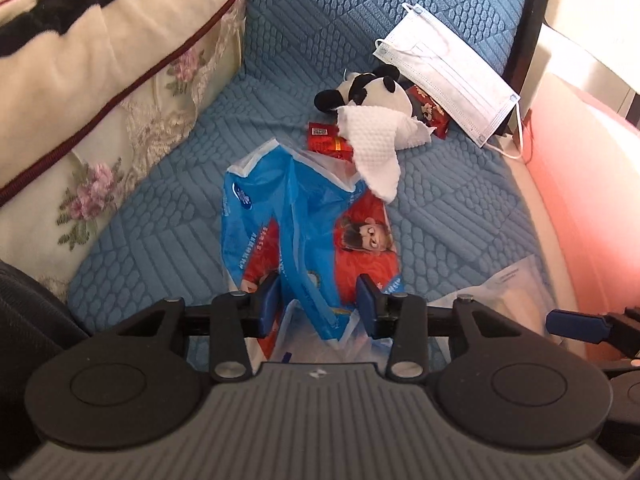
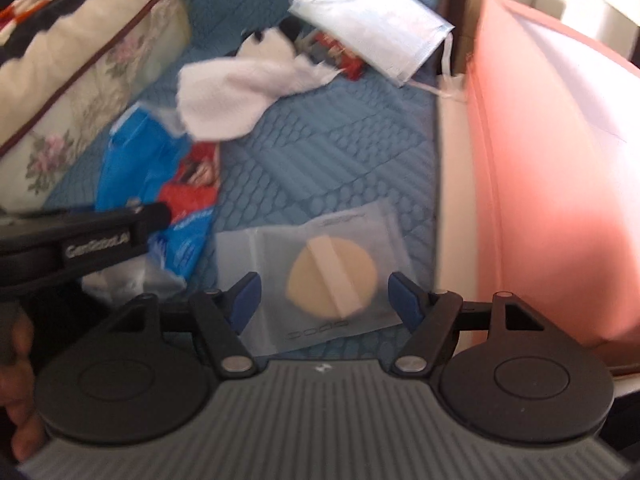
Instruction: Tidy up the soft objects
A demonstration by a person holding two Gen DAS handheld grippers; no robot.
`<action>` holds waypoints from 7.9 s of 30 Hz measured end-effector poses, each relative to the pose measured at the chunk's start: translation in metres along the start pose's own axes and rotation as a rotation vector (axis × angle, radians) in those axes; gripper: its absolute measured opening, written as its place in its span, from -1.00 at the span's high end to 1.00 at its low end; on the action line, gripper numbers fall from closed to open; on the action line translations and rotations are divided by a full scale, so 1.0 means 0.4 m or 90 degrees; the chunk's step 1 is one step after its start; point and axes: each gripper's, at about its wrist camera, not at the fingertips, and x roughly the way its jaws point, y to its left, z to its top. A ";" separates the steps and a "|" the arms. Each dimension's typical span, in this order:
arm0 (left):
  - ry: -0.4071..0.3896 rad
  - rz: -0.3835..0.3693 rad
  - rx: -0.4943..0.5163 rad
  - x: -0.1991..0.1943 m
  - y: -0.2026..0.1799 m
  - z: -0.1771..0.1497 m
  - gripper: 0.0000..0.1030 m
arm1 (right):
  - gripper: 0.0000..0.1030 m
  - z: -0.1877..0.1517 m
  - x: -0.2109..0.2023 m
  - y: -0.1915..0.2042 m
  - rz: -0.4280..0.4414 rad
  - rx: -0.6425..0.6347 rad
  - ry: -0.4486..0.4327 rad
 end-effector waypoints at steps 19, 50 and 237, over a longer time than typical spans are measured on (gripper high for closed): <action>-0.007 0.000 -0.025 -0.046 0.033 0.009 0.86 | 0.50 -0.010 -0.028 0.006 -0.001 -0.005 -0.036; -0.099 -0.093 -0.092 -0.345 -0.042 0.155 0.86 | 0.76 0.102 -0.326 -0.089 0.067 0.009 -0.177; -0.080 -0.210 0.001 0.001 -0.138 0.303 0.23 | 0.29 0.208 -0.107 -0.037 -0.051 -0.035 -0.189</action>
